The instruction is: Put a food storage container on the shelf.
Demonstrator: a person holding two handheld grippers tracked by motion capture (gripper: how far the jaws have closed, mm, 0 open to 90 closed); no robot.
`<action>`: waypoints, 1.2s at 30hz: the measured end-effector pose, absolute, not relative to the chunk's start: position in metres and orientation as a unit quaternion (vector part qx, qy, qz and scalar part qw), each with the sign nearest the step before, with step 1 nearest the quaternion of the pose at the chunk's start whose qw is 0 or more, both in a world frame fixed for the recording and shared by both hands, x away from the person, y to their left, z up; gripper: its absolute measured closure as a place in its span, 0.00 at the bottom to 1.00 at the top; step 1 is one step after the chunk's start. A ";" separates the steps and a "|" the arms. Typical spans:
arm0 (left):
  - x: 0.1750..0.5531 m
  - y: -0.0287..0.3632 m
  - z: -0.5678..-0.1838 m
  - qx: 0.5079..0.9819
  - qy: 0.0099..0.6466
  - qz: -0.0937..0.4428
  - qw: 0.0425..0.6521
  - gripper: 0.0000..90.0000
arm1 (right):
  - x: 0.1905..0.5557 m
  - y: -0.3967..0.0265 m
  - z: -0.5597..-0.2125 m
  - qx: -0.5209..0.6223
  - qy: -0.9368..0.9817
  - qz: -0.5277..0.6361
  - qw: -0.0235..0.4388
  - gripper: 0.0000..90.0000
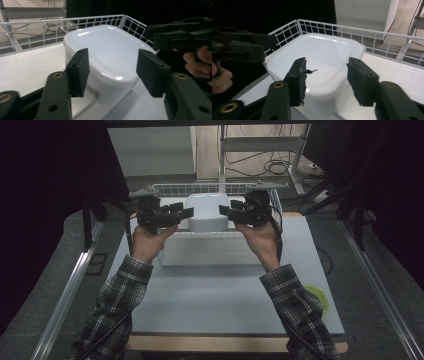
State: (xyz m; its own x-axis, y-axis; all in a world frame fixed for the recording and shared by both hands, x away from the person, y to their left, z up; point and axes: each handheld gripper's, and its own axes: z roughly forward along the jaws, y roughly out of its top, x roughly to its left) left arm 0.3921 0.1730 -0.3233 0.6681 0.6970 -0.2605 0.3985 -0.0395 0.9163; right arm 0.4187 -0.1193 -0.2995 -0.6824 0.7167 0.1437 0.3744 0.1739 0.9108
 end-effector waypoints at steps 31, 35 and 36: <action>0.390 0.156 -0.366 0.731 0.385 0.143 0.545 0.99 | 0.412 -0.117 -0.344 0.337 0.777 0.518 0.119 1.00; 0.395 0.154 -0.365 0.731 0.388 0.144 0.543 0.99 | 0.415 -0.116 -0.344 0.339 0.777 0.516 0.120 1.00; 0.396 0.153 -0.365 0.732 0.388 0.144 0.542 0.99 | 0.415 -0.115 -0.344 0.340 0.777 0.515 0.122 1.00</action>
State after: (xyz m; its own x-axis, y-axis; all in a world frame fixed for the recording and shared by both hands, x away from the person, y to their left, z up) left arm 0.3956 0.1527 -0.3647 0.6579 0.7234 -0.2095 0.4115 -0.1122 0.9045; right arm 0.4155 -0.1151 -0.3438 -0.7394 0.6538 0.1609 0.4028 0.2380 0.8838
